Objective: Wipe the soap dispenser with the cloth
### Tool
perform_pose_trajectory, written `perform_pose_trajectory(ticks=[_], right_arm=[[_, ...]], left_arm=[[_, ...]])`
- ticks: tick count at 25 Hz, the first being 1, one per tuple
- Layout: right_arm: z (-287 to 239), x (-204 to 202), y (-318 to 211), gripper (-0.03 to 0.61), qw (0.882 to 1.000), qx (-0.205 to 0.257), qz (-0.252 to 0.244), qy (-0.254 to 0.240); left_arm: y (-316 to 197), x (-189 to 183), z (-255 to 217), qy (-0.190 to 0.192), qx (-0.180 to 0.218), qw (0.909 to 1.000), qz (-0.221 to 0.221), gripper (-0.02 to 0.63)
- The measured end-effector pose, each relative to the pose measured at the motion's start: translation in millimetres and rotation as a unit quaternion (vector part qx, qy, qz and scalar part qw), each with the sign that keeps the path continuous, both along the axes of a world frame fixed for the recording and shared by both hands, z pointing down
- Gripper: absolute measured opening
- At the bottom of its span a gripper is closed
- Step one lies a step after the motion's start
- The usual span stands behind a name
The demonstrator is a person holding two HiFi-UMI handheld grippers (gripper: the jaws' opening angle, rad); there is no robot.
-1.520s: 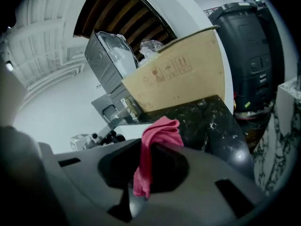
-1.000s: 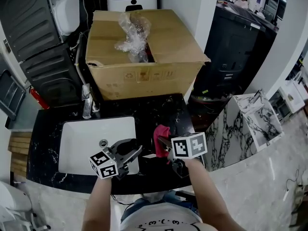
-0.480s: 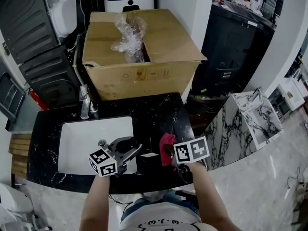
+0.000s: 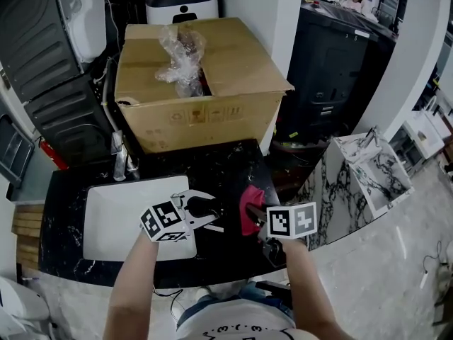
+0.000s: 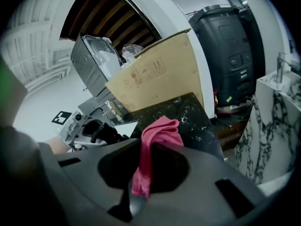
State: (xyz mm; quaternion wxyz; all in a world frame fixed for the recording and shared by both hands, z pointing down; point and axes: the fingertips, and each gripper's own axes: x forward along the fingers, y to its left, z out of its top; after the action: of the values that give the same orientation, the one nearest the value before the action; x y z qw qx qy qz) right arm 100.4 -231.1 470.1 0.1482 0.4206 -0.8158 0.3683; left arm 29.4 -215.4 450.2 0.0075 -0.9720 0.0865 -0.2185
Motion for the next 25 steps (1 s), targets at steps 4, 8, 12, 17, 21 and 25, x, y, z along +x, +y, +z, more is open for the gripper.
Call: perform_pose_trajectory(ticks=[4,8,12,17,21,25], right_arm=[[1.2,-4.5,4.5,0.049,1.000,-0.002,-0.005,-0.006],[3.1,-5.0,4.2,0.049,1.000,-0.003,-0.005,-0.011],[3.1,-1.3,-0.2,0.049,1.000,-0.004,0.001,-0.021],[4.3,0.3,-4.0,0.049,1.000,-0.004,0.000,-0.026],[8.3,2.5,-2.6,0.049,1.000,-0.010,-0.009,-0.020],[9.6,5.3,-2.2,0.049,1.000,-0.013,-0.016,-0.014]], left_arm=[[-3.9,-3.4,-0.8,-0.013,0.007,0.9987,-0.048,0.117],[-5.1,-13.3,-0.6,0.051,0.014,0.9799,-0.192,0.198],[-7.2,-21.7,-0.6,0.095,0.015,0.9348,-0.342,0.210],[-12.0,-22.5,-2.4,0.081,0.033,0.8809,-0.465,0.202],[-15.4,-19.4,-1.3,0.071,0.023,0.8486,-0.524,0.199],[-17.3,-14.4,-2.8,0.047,0.035,0.8432,-0.534,0.136]])
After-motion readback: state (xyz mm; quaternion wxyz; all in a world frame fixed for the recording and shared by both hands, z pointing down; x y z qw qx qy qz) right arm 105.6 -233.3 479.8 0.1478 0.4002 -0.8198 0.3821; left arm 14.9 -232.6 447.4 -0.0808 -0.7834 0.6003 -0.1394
